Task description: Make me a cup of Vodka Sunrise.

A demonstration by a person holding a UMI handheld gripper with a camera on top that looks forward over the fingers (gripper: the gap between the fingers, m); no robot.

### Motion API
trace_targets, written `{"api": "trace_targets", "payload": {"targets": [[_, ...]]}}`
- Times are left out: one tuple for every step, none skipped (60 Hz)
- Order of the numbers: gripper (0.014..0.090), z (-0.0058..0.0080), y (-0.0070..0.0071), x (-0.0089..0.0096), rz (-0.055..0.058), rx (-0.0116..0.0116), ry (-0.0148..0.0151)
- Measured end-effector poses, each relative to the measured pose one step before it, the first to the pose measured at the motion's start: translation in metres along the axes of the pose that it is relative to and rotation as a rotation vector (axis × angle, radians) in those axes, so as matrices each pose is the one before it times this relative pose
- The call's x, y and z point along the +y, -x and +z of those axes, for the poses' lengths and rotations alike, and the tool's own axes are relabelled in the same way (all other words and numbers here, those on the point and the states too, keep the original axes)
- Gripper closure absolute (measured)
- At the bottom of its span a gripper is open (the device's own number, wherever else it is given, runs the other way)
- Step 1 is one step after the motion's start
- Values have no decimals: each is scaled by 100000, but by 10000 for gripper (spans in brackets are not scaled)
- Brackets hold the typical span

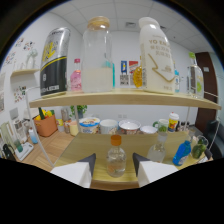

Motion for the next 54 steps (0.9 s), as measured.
{"api": "trace_targets", "payload": {"targets": [[400, 379, 7, 107, 171, 66, 899], [425, 337, -17, 141, 147, 69, 960], [452, 293, -91, 114, 8, 412, 804], [479, 284, -101, 80, -63, 583, 579], [503, 249, -67, 71, -140, 399, 295], [529, 196, 0, 14, -120, 60, 283], [548, 213, 11, -2, -71, -71, 224], [564, 254, -14, 29, -60, 65, 232], [576, 191, -36, 44, 106, 273, 404], [585, 117, 20, 79, 198, 97, 520], [598, 80, 112, 35, 232, -325, 416], [607, 46, 78, 3, 230, -307, 182], [622, 13, -63, -45, 94, 251, -105], [646, 11, -107, -69, 30, 428, -239], [671, 7, -109, -74, -113, 475, -245], [678, 1, -25, -20, -136, 304, 113], [678, -3, -13, 65, 55, 54, 226], [677, -2, 6, 14, 175, 13, 136], [680, -4, 20, -19, 197, -47, 131], [681, -17, 4, 16, 14, 15, 224], [681, 0, -17, 17, -199, 78, 184], [684, -32, -25, 12, -369, 83, 154], [684, -25, -12, 13, -403, 156, 70], [687, -25, 3, 17, -411, 161, 108], [688, -30, 15, -8, -375, 63, 1], [687, -31, -4, 21, -313, 44, 103], [690, -31, 37, 1, -202, -77, 148], [690, -37, 66, -17, -175, -230, 101], [690, -54, 67, -23, -170, -328, -43], [691, -80, 19, -46, -201, -213, -190], [694, -91, 26, -80, -342, -49, -215], [694, -107, 10, -79, -492, -65, -235], [695, -156, 71, -113, -442, -103, -150], [695, -162, 48, -176, -410, -113, -510], [694, -190, 70, -250, -354, -150, -743], [694, -216, 87, -277, -306, -279, -750], [694, -224, 118, -250, -274, -404, -539], [692, -233, 98, -248, -163, -275, -436], [692, -253, 45, -276, -40, -52, -585], [694, -304, 67, -319, 36, -96, -568], [694, -277, 131, -277, -37, -343, -488], [693, -287, 119, -257, 53, -389, -453], [694, -348, 98, -275, 125, -280, -603], [693, -387, 105, -249, 238, -310, -667], [694, -387, 113, -222, 192, -307, -559], [695, -427, 128, -200, 212, -360, -532], [694, -440, 126, -178, 323, -334, -569], [694, -450, 127, -177, 477, -323, -636], [694, -472, 161, -159, 414, -326, -516], [695, -469, 156, -91, 189, -395, -352], [694, -461, 187, -3, 42, -391, -408], [695, -485, 207, -28, -72, -489, -371], [695, -377, 188, 18, -72, -391, -444], [695, -396, 124, 35, -151, -359, -374]]}}
